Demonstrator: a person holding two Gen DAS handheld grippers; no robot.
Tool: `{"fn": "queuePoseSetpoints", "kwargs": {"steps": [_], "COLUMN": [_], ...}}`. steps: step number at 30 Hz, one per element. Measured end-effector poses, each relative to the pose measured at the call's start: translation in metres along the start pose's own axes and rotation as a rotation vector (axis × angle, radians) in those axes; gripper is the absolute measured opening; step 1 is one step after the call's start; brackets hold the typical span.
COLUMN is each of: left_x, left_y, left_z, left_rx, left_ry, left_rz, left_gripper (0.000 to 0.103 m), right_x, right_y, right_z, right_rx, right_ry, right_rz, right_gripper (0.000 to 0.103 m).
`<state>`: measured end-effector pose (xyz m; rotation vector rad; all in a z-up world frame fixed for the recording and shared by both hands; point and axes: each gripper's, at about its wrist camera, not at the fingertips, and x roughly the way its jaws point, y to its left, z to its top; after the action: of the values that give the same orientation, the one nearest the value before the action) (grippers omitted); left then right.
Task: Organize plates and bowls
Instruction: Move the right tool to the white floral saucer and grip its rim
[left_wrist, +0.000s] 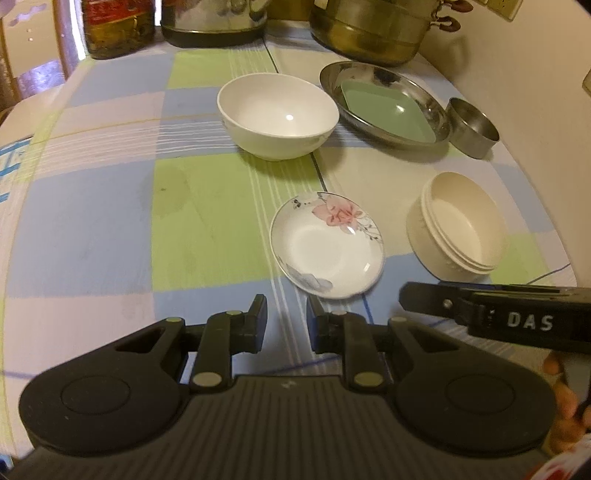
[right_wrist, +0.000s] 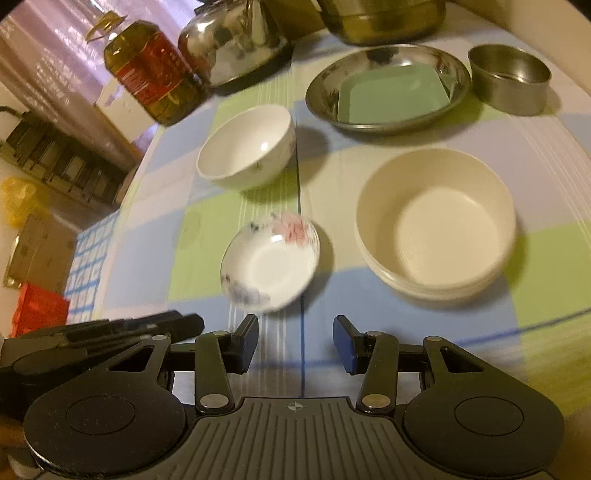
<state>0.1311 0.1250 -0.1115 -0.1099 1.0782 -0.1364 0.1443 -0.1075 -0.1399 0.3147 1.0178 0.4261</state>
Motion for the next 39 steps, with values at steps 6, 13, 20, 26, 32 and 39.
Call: {"fn": "queuePoseSetpoints", "kwargs": {"steps": [6,13,20,26,32,39], "left_x": [0.021,0.04,0.056,0.061,0.062,0.057], "left_y": [0.01,0.019,0.025,0.021,0.018,0.019], "left_z": [0.016,0.025,0.032,0.033,0.035,0.037], "left_rx": [0.038,0.021,-0.012,-0.003,0.008,0.007], "left_ry": [0.008,0.02,0.044,0.041,0.036,0.015], "left_rz": [-0.012,-0.053,-0.082,-0.09,-0.084,-0.079], "left_gripper": [0.02,0.022,0.022,0.021,0.012,0.012], "right_x": [0.025,0.044,0.054,0.057,0.058,0.054], "right_y": [0.005,0.013,0.015,0.017,0.015,0.016], "right_z": [0.002,0.005,0.008,0.011,0.012,0.015], "right_rx": [0.031,0.044,0.051,0.03,0.012,-0.013], "right_ry": [-0.046,-0.077,-0.099,-0.101,-0.088,-0.091], "right_rz": [-0.068,-0.134,-0.174,-0.18,-0.186,-0.169], "right_gripper": [0.045,0.034,0.026,0.019,0.01,0.007]}}
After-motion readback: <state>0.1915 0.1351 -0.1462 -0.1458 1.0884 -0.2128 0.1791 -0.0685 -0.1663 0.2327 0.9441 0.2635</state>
